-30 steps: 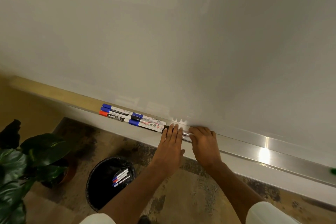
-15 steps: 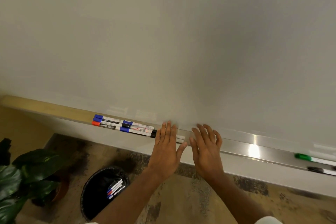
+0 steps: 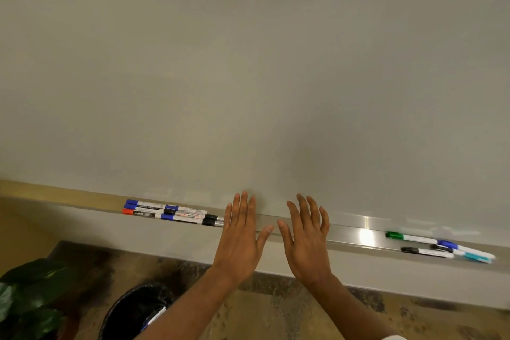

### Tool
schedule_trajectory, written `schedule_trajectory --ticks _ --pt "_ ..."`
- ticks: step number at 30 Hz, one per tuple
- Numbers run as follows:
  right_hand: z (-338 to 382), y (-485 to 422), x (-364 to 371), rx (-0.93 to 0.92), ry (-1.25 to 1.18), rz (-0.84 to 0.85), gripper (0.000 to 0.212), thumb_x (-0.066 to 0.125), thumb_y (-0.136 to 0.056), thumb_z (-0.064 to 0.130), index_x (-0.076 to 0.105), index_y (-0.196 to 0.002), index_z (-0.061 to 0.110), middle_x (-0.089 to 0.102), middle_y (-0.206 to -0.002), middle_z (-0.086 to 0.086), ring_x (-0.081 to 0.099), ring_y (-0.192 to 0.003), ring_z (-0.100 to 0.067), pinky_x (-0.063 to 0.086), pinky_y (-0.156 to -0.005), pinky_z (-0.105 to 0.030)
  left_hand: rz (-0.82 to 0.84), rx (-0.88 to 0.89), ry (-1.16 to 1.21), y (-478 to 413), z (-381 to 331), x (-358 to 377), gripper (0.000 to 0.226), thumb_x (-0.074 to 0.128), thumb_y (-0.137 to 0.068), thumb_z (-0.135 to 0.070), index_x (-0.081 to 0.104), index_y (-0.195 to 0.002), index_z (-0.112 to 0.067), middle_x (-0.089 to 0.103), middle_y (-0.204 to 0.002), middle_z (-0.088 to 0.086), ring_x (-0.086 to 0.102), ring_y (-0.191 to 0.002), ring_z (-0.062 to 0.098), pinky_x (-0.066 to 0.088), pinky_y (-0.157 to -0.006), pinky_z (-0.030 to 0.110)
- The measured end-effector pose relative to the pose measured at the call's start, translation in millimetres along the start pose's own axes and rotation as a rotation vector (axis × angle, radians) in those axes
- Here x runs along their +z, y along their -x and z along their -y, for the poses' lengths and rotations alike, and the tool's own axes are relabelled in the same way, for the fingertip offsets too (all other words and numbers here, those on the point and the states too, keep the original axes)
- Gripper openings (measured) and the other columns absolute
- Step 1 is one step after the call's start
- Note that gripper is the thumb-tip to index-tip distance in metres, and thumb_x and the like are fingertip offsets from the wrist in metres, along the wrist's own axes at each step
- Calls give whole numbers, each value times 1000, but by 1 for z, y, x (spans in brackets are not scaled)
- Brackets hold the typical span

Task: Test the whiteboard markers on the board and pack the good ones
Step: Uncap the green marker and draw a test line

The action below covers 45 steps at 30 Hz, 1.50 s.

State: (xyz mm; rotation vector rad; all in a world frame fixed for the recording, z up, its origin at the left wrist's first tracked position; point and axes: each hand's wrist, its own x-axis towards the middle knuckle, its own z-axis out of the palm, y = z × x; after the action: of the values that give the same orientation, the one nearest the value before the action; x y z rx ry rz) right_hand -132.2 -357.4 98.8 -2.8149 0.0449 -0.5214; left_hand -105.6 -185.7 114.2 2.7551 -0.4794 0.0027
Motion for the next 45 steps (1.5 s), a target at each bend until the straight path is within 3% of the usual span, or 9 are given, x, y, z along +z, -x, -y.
schedule_trajectory --ticks 5,18,28,32,36,40,45 --pt "-4 12 -26 59 17 -53 57 26 -104 51 44 -147 18 27 -163 -7 16 -153 -26 15 -121 -54 -7 83 -4 2 -17 -11 89 -12 -93 -75 -16 -160 -17 -32 -165 1 -32 -151 13 -14 -126 38" --pt "-35 42 -75 223 82 -101 58 21 -105 53 39 -150 21 23 -164 -5 9 -154 -22 6 -123 -50 -58 253 73 -4 -68 -14 89 -4 -94 -75 -13 -161 -18 -26 -167 2 -27 -153 15 -13 -126 37" --pt "-156 66 -85 265 94 -41 53 28 -105 51 34 -151 25 17 -166 -3 1 -154 -20 -1 -124 -48 -89 230 45 -8 -144 29 83 2 -98 -71 -10 -161 -19 -24 -168 1 -25 -154 15 -16 -124 34" --pt "-223 68 -84 271 98 17 50 24 -106 50 35 -150 27 20 -165 -1 5 -154 -20 -8 -124 -42 -107 202 50 -13 -180 51 78 11 -103 -64 -2 -163 -16 -16 -170 3 -18 -156 16 -8 -126 38" --pt "-279 66 -73 272 96 75 41 33 -106 40 41 -144 25 36 -157 -3 24 -148 -25 12 -121 -46 -145 177 45 -16 -202 71 73 18 -107 -58 5 -163 -13 -7 -172 3 -9 -158 19 -2 -126 40" --pt "-308 63 -59 272 114 156 46 62 -95 19 50 -140 17 50 -148 -9 41 -140 -33 30 -114 -53 -187 158 40 -16 -211 78 70 23 -108 -54 12 -163 -11 1 -172 6 -3 -158 19 0 -127 39" --pt "-327 58 -38 301 173 294 55 68 -91 12 50 -143 16 50 -149 -9 41 -141 -33 29 -116 -52 -192 157 45 -21 -207 83 69 24 -108 -53 15 -163 -12 5 -172 5 -1 -158 19 -1 -127 37"
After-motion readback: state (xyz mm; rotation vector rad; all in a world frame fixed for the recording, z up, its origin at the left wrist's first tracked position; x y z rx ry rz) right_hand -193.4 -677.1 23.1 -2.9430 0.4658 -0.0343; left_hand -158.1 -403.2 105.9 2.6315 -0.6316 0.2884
